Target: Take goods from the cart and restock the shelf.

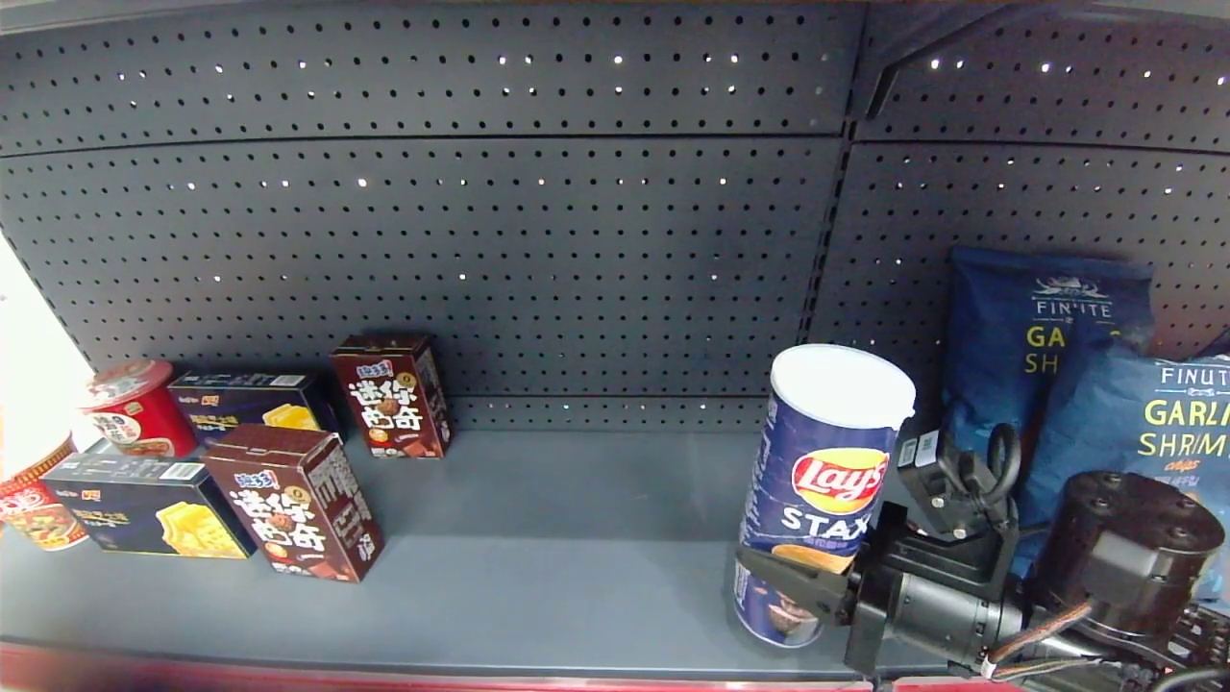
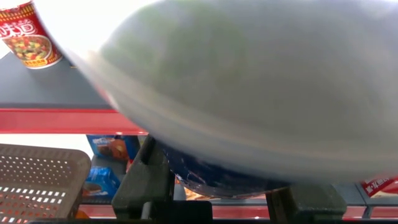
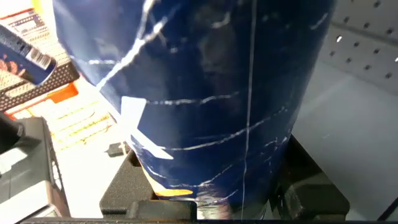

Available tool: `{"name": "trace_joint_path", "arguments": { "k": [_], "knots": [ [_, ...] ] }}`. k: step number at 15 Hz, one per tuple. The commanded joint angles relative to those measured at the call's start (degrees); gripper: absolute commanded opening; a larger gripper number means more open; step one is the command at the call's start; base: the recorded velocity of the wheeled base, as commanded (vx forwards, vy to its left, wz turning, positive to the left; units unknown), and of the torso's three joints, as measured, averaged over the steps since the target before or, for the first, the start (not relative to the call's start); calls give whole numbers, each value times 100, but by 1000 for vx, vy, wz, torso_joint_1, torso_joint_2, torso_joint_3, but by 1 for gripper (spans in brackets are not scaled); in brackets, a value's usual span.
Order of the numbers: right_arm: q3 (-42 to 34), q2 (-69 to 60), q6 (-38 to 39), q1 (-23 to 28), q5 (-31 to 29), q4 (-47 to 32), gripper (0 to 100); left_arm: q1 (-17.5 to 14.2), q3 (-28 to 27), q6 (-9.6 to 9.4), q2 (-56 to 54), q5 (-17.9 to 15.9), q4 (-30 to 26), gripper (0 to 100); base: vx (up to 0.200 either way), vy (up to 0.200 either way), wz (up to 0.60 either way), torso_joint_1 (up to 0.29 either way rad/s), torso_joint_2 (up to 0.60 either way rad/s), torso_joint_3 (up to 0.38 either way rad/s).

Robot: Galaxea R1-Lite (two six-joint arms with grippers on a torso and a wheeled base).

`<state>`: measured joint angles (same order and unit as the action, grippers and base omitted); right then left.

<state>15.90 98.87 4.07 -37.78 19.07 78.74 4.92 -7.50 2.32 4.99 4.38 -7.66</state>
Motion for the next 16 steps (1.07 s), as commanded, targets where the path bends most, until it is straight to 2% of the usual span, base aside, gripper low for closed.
{"name": "trace_joint_path", "arguments": {
  "k": [1,6,12,16],
  "knots": [
    [-69,230,6,-10,18,89,0,0,-15,-3,2,2,1,0,0,0,0,0,0,0],
    [-16,1407,103,-28,89,1126,0,0,29,6,2,11,1,0,0,0,0,0,0,0],
    [36,1706,138,7,115,1126,0,0,99,23,2,2,10,0,0,0,0,0,0,0],
    [379,1812,129,25,124,1126,0,0,187,23,2,11,80,0,0,0,0,0,0,0]
  ]
}}
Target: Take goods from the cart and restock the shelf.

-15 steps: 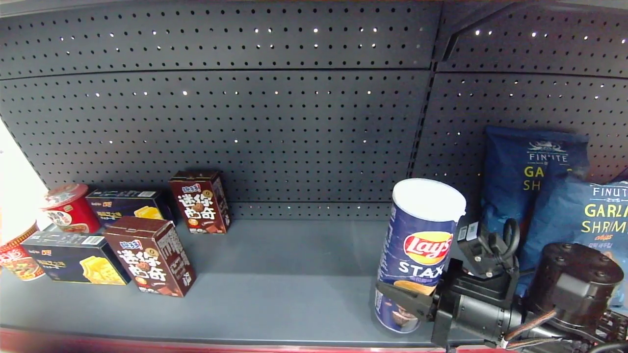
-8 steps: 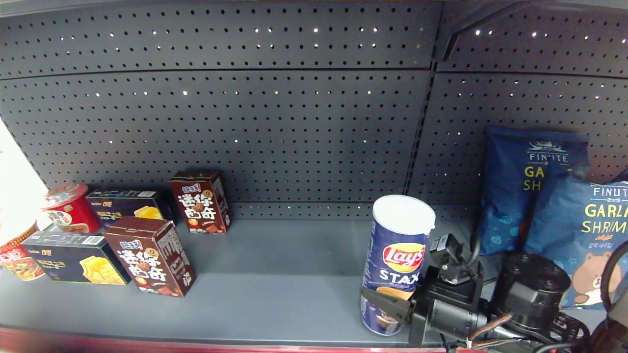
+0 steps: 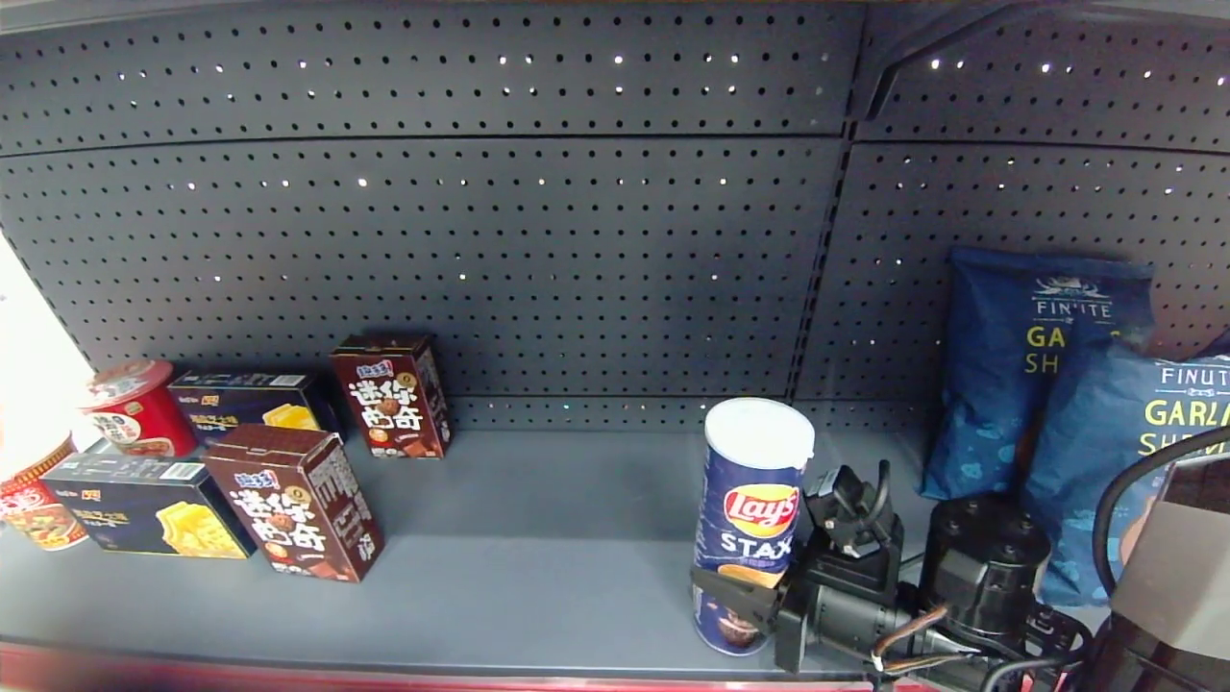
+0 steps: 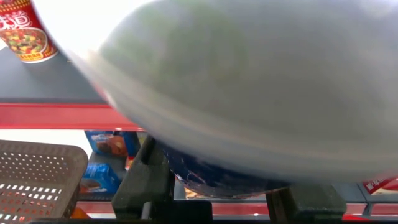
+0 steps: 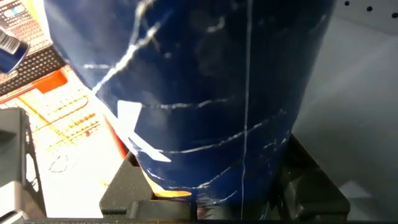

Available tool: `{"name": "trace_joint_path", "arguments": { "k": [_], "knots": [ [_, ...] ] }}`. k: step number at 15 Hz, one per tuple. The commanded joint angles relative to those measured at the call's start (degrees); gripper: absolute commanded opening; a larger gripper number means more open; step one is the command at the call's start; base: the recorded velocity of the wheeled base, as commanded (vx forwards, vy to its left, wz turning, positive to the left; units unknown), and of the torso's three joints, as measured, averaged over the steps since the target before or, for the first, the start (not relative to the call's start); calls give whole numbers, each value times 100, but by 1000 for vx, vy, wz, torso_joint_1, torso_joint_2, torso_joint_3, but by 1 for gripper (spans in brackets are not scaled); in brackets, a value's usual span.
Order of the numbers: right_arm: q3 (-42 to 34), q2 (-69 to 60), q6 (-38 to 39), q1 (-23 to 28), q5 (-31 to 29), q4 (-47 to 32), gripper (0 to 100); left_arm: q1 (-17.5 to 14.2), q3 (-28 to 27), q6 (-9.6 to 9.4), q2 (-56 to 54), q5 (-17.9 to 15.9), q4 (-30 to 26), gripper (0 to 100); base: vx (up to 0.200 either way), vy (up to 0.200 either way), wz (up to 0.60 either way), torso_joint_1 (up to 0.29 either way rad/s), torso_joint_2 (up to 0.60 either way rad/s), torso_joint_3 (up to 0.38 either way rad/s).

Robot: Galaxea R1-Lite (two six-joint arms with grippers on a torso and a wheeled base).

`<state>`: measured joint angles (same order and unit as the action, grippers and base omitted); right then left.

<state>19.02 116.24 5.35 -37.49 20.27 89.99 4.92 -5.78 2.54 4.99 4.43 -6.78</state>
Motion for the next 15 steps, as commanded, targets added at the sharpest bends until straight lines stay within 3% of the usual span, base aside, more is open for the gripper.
{"name": "trace_joint_path", "arguments": {
  "k": [1,4,5,10,15],
  "knots": [
    [93,92,-8,-13,3,1,0,0,24,1,2,6,-8,0,0,0,0,0,0,0],
    [85,154,-8,-4,3,1,0,0,24,1,2,6,-8,0,0,0,0,0,0,0],
    [85,154,-17,-4,3,1,100,0,24,45,2,6,-8,0,0,0,0,0,0,0],
    [-258,-145,-34,13,-6,1,100,0,94,72,2,6,10,0,0,0,0,0,0,0],
    [-917,-760,-34,461,108,1,100,0,349,72,2,41,458,0,0,0,0,0,0,0]
  ]
}}
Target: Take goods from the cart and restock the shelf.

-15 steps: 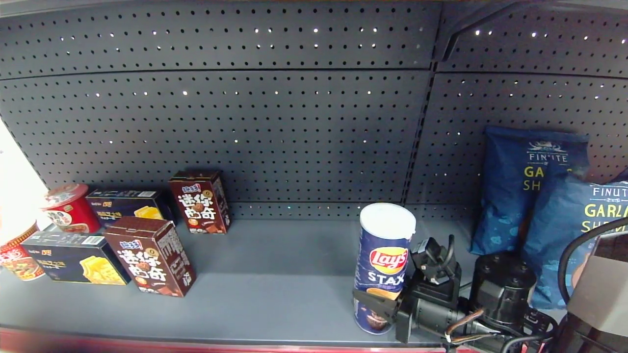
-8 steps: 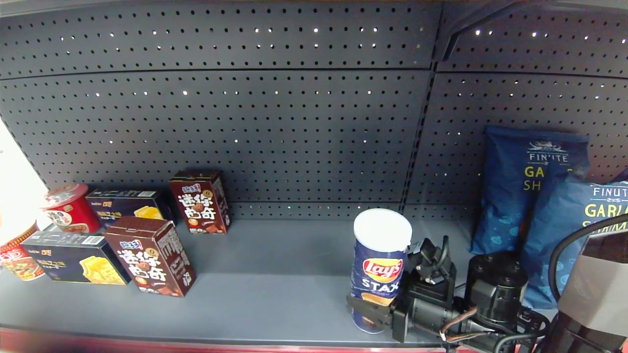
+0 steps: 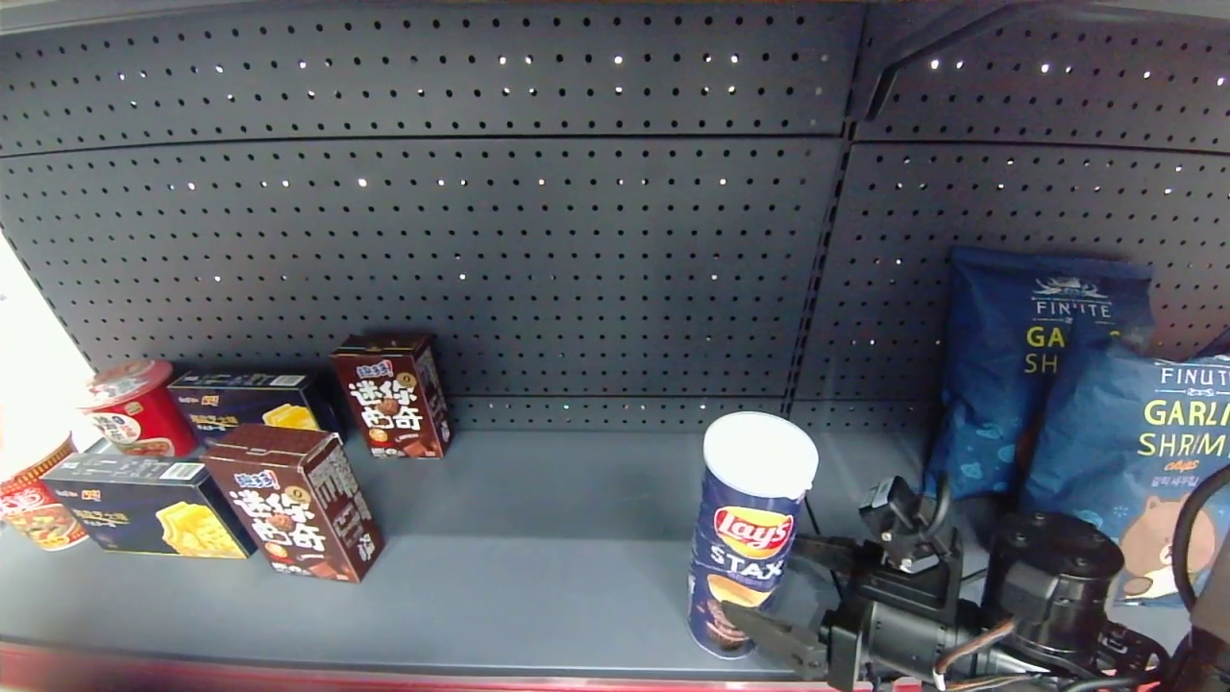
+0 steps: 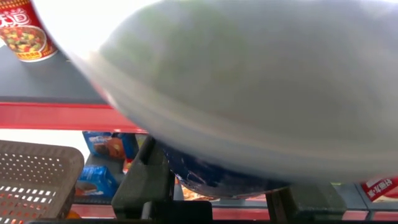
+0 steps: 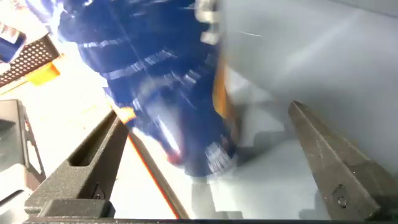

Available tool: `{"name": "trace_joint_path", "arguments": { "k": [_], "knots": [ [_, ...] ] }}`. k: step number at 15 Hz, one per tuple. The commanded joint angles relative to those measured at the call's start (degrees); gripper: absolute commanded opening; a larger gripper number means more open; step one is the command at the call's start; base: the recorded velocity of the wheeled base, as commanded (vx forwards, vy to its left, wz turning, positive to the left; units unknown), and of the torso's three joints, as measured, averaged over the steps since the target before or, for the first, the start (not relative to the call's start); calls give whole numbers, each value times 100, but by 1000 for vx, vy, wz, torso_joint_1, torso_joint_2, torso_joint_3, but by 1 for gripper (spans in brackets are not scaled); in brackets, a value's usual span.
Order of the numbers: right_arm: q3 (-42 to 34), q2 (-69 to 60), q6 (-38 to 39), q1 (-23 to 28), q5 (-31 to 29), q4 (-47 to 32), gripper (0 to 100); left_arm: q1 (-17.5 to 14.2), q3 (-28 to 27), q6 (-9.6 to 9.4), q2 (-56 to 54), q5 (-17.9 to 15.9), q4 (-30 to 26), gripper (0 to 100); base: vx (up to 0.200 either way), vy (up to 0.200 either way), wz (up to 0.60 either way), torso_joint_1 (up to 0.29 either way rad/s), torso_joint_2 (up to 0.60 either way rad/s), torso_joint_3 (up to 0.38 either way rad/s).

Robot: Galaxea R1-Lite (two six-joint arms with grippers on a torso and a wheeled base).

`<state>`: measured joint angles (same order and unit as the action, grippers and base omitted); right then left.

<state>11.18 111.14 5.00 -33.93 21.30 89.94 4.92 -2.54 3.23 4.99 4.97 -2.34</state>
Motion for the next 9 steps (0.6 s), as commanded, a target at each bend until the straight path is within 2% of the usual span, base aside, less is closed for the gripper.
{"name": "trace_joint_path", "arguments": {
  "k": [1,9],
  "knots": [
    [-177,-295,-8,167,94,6,100,0,16,2,2,21,14,0,0,0,0,0,0,0],
    [-177,-268,-16,158,103,6,100,0,25,11,2,39,14,0,0,0,0,0,0,0]
  ]
}}
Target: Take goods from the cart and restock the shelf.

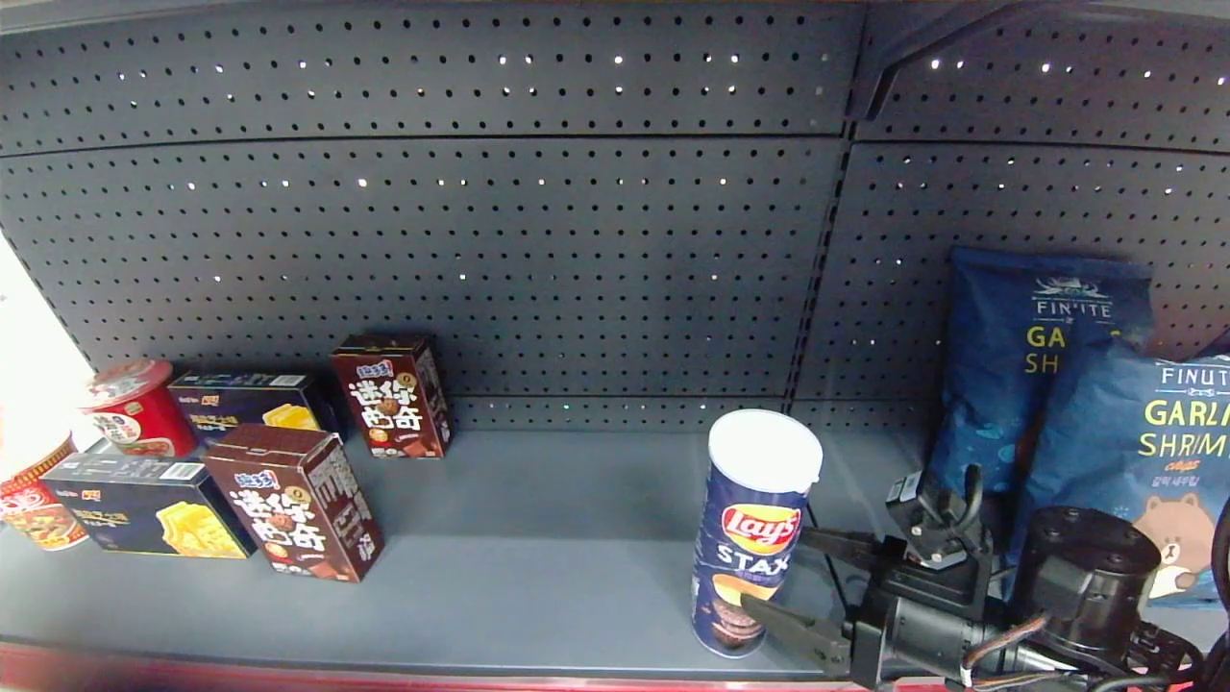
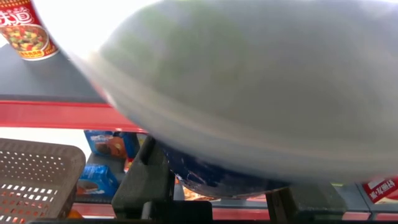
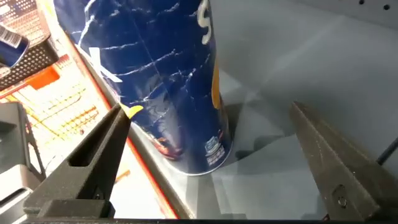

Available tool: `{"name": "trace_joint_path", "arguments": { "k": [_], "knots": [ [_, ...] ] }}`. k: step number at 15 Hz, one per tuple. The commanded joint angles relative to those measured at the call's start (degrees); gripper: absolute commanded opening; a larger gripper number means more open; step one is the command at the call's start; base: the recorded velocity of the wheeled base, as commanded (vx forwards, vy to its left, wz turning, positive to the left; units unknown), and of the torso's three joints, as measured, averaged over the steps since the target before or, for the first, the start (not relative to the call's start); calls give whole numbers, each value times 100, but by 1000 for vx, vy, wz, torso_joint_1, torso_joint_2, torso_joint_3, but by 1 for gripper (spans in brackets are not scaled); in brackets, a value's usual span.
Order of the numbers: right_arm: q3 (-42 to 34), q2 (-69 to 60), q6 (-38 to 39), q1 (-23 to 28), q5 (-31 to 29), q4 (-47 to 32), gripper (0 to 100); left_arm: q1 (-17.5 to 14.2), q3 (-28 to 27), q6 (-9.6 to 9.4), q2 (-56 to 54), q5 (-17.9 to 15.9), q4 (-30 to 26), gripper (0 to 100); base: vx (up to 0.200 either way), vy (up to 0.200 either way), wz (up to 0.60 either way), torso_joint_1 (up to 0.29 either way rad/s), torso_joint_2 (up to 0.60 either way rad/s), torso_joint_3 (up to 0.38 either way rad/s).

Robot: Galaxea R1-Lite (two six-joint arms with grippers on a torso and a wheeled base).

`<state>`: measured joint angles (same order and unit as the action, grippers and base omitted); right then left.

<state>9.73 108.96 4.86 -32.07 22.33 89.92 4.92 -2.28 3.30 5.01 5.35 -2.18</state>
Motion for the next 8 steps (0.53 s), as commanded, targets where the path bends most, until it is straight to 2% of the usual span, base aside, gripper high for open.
{"name": "trace_joint_path", "arguments": {
  "k": [1,5,7,8],
  "knots": [
    [-111,-252,-3,-53,-10,8,100,0,-1,4,0,1,-2,0,0,0,0,0,0,0],
    [-841,-1500,-12,-71,-1,8,100,0,-1,12,9,-8,-2,0,0,0,0,0,0,0],
    [-973,-2063,-12,34,-36,8,100,0,-1,12,0,-8,-2,0,0,0,0,0,0,0],
    [-973,-2494,-21,456,-36,8,100,0,-1,-5,0,1,7,0,0,0,0,0,0,0]
  ]
}}
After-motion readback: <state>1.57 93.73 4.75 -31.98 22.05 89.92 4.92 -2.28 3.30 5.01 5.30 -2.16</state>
